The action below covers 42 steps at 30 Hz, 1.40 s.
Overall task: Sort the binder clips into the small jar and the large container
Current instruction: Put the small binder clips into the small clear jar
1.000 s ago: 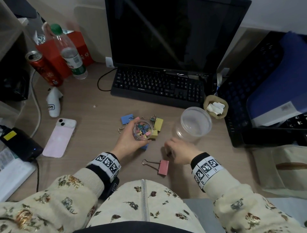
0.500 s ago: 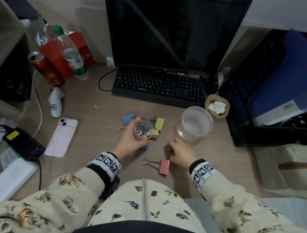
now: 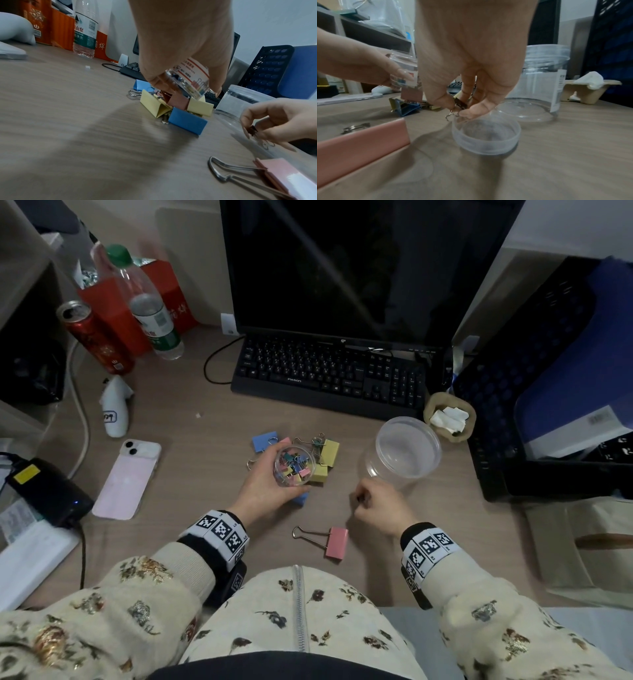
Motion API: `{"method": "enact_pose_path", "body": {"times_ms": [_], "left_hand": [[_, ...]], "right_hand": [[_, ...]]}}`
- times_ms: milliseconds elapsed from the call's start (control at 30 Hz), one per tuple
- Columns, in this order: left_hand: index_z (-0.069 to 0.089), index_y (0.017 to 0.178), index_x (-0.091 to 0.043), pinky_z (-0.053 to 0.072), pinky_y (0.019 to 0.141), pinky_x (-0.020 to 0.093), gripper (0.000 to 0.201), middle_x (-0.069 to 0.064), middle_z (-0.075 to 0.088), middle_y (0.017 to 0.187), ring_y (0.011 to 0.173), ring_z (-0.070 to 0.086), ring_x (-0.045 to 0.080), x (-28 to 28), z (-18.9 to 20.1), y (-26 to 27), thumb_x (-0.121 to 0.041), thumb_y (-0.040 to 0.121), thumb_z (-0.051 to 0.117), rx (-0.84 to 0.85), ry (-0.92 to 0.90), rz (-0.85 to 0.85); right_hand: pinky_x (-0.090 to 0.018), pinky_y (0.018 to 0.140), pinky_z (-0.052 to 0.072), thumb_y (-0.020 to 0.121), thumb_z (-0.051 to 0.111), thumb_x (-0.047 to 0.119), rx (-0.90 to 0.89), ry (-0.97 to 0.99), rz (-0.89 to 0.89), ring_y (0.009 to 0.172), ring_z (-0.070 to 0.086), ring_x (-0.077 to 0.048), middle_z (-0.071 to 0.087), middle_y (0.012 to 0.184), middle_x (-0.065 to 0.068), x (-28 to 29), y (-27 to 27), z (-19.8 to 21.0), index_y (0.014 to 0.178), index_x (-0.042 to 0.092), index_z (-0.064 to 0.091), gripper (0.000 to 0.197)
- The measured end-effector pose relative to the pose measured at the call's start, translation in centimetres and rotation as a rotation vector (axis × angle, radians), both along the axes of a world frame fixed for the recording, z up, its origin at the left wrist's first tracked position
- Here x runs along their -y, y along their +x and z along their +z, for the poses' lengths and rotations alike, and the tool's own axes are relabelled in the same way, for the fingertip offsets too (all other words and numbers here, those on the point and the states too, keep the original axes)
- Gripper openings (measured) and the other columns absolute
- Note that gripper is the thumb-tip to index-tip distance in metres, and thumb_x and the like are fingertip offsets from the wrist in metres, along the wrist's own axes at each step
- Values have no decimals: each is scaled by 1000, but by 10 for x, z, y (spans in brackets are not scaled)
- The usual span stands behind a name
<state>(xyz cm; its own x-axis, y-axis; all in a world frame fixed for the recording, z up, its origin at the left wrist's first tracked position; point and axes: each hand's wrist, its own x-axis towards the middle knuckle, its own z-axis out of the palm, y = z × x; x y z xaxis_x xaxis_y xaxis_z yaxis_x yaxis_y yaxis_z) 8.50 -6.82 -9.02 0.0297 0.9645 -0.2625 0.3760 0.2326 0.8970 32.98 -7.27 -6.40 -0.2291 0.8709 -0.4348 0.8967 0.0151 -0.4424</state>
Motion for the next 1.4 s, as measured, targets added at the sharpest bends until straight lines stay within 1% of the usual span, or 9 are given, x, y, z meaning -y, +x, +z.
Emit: {"method": "enact_pose_path", "body": {"times_ms": [200,467,567,667,767,933,1000,1100,1400], "left_hand": [[42,140,-24,46,105,29,91,-20,45,134,120,51,3,-1,1,1,-22,63,91,-5,-9,-7],[42,141,-18,40,103,16,93,-20,44,133,120,50,1,-1,1,3,-19,63,91,9,0,4],[44,139,-15,39,105,18,94,-13,42,142,127,47,4,-1,2,6,-26,60,92,29,25,-7],[45,139,-16,41,109,29,96,-10,40,148,128,48,2,0,1,7,-32,57,91,49,20,-11],[46,137,-21,44,106,32,94,-13,49,140,123,53,2,-2,1,1,-34,55,91,76,-3,24],[47,119,-29,45,79,5,74,-17,60,111,94,58,-16,-3,8,-17,-22,61,92,80,-20,183],[44,124,-26,41,85,6,78,-20,55,110,94,57,-14,-5,13,-24,-23,62,91,58,-17,204],[40,137,-18,38,97,21,84,-21,50,109,101,52,-2,-9,17,-32,-18,67,87,19,-32,243],[41,135,-17,44,99,27,82,-19,53,109,101,54,-3,-10,17,-29,-15,68,87,3,-49,251]], "right_hand": [[-36,87,49,85,62,15,-77,49,-27,98,58,-19,58,105,-1,-3,6,-3,103,15,63,18],[-20,83,42,90,59,18,-373,316,-27,90,50,-3,55,104,6,-11,-29,28,108,18,67,19],[-28,82,48,87,61,17,-493,406,1,90,55,-8,59,102,6,-18,-54,35,108,18,69,23],[-38,86,49,89,57,25,-423,366,100,101,57,-15,62,109,5,-25,-72,31,118,23,66,31],[-37,92,44,91,49,27,-378,342,145,109,52,-15,60,115,4,-30,-74,27,124,22,63,36],[-37,97,43,92,47,20,-369,289,-4,114,49,-12,53,124,4,-39,-62,16,125,18,57,35],[-40,103,40,89,54,26,-141,177,103,123,43,-16,47,134,2,-42,-58,8,133,21,49,45],[-40,106,36,84,62,40,101,119,281,126,39,-18,42,138,1,-39,-58,-2,137,22,42,59],[-36,96,39,79,62,40,150,207,274,111,48,-18,50,119,2,-30,-53,-1,118,18,51,46]]}}
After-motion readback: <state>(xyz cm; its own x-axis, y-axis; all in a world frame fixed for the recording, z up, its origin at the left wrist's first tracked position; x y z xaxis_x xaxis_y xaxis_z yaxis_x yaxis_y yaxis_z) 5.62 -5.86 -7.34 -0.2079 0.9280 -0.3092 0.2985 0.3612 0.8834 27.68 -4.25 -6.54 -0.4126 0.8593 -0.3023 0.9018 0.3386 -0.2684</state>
